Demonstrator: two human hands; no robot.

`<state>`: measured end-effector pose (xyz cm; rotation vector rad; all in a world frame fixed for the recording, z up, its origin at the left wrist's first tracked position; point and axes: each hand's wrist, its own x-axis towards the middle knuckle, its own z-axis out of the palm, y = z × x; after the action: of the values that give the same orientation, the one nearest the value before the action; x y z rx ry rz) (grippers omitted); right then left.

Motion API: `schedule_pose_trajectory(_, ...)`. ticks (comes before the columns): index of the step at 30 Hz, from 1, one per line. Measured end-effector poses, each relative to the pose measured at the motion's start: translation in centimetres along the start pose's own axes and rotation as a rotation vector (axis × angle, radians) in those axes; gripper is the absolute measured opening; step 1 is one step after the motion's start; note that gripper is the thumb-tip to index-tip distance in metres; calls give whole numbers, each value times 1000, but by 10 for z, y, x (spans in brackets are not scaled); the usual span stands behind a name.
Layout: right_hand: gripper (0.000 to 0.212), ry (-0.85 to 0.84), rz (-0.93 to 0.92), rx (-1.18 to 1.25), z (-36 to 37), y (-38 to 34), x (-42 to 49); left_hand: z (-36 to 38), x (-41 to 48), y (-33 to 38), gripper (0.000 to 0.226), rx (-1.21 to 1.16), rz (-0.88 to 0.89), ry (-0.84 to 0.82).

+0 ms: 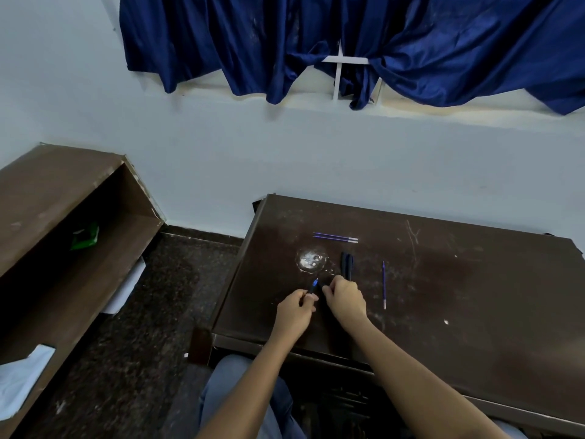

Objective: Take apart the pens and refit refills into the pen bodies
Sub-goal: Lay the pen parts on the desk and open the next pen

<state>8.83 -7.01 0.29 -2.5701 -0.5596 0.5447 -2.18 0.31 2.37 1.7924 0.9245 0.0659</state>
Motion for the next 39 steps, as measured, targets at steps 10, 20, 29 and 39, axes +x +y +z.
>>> schedule_pose_trajectory(10, 57, -141, -68, 514, -22, 1, -19, 3, -9, 12, 19, 197, 217, -105)
schedule_pose_trajectory(20, 50, -306, -203, 517, -50, -15, -38, -7, -30, 38, 40, 110, 120, -63)
schedule_pose_trajectory(29, 38, -251, -252, 691, -69, -12, -57, -13, -46, 56, 38, -427, -66, -377)
schedule_pose_trajectory(39, 38, -295, -212, 712, -88, -14, -61, -8, -48, 50, 33, -134, 142, -73)
